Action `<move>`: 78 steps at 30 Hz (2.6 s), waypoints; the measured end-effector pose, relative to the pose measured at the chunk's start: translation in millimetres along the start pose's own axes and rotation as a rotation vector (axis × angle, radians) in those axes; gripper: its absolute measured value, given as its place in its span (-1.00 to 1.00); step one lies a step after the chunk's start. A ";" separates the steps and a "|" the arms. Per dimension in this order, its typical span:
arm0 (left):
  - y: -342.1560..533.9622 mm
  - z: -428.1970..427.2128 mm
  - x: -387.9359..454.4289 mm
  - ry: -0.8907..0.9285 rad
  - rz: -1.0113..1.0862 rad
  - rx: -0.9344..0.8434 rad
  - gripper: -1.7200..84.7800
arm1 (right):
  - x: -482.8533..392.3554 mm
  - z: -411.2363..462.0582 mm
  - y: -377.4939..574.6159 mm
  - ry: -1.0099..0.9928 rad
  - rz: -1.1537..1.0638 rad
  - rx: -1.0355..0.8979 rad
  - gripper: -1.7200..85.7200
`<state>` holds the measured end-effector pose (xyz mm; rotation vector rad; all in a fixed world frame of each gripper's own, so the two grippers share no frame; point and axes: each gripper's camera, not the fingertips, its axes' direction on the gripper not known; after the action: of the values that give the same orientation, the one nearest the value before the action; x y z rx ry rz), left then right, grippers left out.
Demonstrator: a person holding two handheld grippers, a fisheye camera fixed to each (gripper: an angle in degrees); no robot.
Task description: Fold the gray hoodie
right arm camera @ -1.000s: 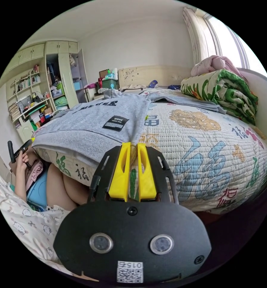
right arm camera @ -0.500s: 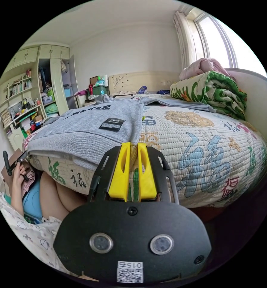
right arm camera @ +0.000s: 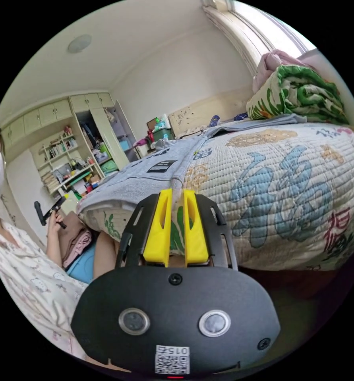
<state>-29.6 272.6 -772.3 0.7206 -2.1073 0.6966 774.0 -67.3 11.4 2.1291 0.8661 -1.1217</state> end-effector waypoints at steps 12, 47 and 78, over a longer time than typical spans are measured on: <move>-123.7 173.6 221.0 0.953 0.626 -0.070 -0.75 | 13.8 -91.6 -177.6 0.022 0.149 0.305 -0.70; -264.5 352.2 323.3 1.067 0.688 -0.689 -0.73 | 238.9 17.2 -487.3 0.126 0.869 0.634 -0.86; -477.2 518.6 84.7 1.269 -0.630 -0.620 -0.53 | -292.1 238.7 -179.3 -0.336 -0.846 -0.357 -0.79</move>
<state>-4.2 -429.6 -873.0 0.3542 -0.7513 0.0309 395.1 -210.5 113.2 1.2239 1.7118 -1.5094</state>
